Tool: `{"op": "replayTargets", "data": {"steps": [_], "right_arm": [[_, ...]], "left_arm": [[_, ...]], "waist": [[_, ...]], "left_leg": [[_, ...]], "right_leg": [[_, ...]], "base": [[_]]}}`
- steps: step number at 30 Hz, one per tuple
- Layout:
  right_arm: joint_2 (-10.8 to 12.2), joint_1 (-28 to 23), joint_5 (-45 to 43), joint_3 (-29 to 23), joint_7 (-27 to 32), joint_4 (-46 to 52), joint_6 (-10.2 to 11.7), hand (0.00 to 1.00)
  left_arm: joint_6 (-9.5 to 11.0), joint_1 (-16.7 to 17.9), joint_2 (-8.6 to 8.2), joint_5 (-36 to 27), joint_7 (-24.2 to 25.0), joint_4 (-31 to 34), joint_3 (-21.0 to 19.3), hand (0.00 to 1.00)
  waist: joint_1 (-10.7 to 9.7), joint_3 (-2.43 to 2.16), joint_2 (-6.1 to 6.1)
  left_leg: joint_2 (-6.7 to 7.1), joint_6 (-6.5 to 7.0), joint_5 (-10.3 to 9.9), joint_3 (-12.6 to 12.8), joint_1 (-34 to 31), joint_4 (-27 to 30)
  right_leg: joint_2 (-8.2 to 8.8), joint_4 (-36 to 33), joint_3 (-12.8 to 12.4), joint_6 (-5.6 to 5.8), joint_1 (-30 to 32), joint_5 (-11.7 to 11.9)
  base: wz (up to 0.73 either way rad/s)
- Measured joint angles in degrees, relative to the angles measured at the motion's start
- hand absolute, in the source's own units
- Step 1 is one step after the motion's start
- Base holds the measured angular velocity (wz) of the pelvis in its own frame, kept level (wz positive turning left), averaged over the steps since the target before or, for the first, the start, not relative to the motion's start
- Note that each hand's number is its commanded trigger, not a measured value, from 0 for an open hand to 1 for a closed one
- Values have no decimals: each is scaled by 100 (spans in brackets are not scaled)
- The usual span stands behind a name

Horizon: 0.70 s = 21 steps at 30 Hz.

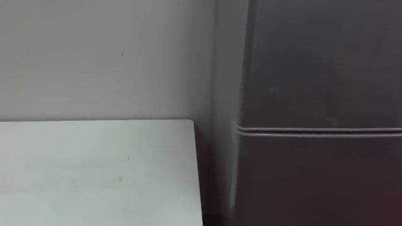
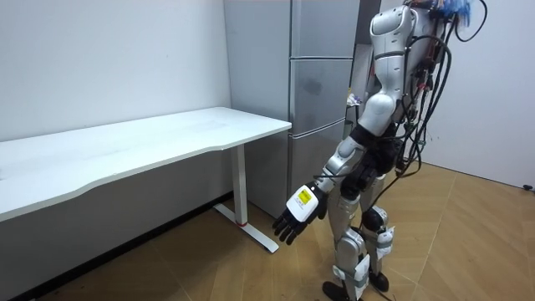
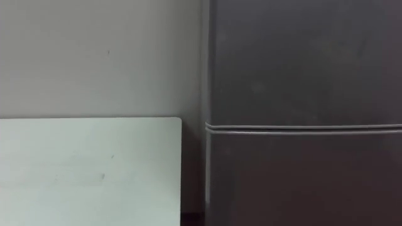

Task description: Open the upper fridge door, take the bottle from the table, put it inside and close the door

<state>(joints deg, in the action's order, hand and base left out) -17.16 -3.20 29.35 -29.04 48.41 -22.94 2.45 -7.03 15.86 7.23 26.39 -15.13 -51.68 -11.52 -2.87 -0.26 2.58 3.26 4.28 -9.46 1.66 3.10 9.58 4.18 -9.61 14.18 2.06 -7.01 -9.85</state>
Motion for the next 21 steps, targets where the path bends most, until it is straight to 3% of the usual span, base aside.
{"op": "replayTargets", "data": {"steps": [5, 10, 12, 17, 21], "right_arm": [[387, -525, 75, 275, -145, -353, 0, 0], [592, -695, 72, 512, -157, -875, -14, 0], [642, -787, -39, 835, -209, -1069, 1, 0], [848, -929, -101, 1260, -512, -1539, 16, 0], [871, -933, -99, 1555, -775, -1920, 16, 0]], "left_arm": [[8, 24, -2, -121, -38, -1, 9, 0], [41, 94, -6, -248, -38, 1, 26, 0], [50, 101, -33, -244, -39, 8, 50, 0], [185, 22, -97, -323, -109, -125, 57, 0], [284, 13, -169, -451, -171, -185, 78, 0]], "waist": [[0, 2, -45], [5, -12, -80], [23, 6, -114], [30, 2, -140], [59, -2, -214]], "left_leg": [[7, -10, -8, 3, -42, 3], [-3, -10, -7, 90, -30, 2], [-13, -10, -22, 143, 6, -2], [-12, -11, -54, 141, 15, 4], [-2, -5, -64, 143, 48, -2]], "right_leg": [[-1, 20, -61, -17, 38, -18], [-24, 86, -190, -18, 60, -34], [-38, 94, -283, -18, 49, -33], [-43, 98, -303, -15, 23, -36], [-36, 102, -305, -4, 12, -49]], "base": [[-1], [-9], [-14], [-1], [0]]}}
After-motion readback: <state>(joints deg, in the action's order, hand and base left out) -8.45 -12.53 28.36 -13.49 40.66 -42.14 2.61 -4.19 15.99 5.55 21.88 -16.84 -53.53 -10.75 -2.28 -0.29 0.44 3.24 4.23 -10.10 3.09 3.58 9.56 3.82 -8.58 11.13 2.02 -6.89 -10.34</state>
